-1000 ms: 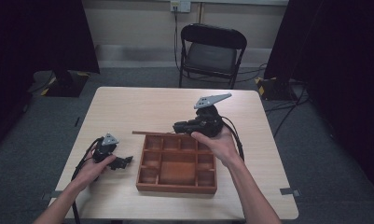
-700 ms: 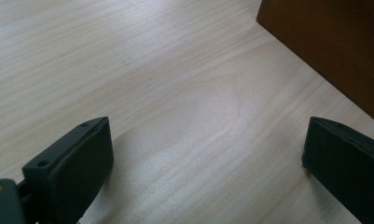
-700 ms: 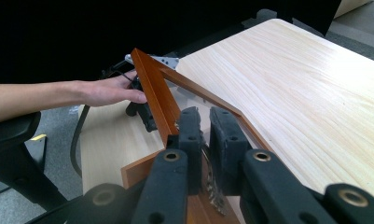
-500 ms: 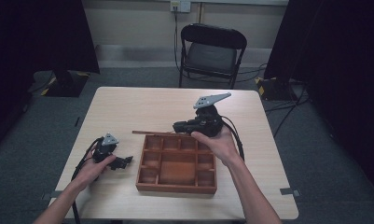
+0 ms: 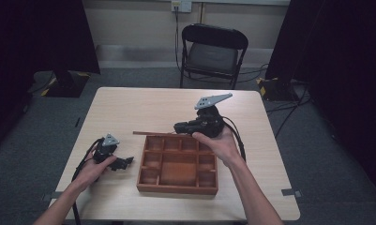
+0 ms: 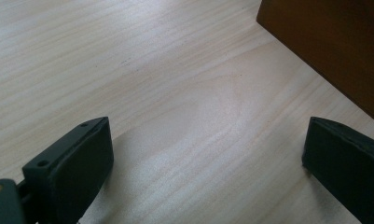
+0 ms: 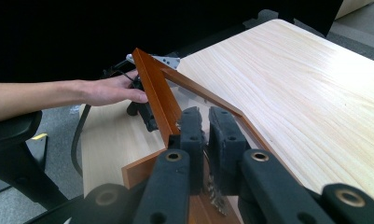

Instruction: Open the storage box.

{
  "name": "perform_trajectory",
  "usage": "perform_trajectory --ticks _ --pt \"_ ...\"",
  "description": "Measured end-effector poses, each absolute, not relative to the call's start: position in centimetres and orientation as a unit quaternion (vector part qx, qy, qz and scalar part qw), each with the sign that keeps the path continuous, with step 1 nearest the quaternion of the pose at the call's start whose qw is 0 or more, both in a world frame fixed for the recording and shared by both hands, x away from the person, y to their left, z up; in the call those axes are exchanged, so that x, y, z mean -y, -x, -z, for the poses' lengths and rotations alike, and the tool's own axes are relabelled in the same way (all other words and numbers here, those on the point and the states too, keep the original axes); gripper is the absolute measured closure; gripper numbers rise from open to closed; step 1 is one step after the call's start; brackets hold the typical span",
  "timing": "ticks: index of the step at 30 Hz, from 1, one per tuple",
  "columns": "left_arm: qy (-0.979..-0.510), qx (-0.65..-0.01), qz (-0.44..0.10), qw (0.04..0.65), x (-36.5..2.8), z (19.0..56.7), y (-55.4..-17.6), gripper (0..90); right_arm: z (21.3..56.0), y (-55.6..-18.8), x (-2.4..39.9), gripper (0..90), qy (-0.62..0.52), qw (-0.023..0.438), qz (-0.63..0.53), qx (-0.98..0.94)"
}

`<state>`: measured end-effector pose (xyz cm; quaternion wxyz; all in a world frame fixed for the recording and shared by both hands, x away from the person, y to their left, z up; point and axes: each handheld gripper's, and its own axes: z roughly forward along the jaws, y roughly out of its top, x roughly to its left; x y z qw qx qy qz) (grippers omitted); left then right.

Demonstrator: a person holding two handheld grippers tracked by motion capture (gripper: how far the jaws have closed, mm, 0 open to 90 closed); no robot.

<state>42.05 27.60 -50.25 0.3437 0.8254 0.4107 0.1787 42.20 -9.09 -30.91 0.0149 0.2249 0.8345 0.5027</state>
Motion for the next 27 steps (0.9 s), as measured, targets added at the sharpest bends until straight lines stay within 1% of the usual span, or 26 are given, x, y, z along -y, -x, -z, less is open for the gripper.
perform_trajectory --ticks 27 --pt "-0.826 -0.41 -0.179 0.343 -27.61 50.24 -42.05 1.4 30.9 -42.18 9.07 85.3 -0.222 0.017 -0.503 -0.835"
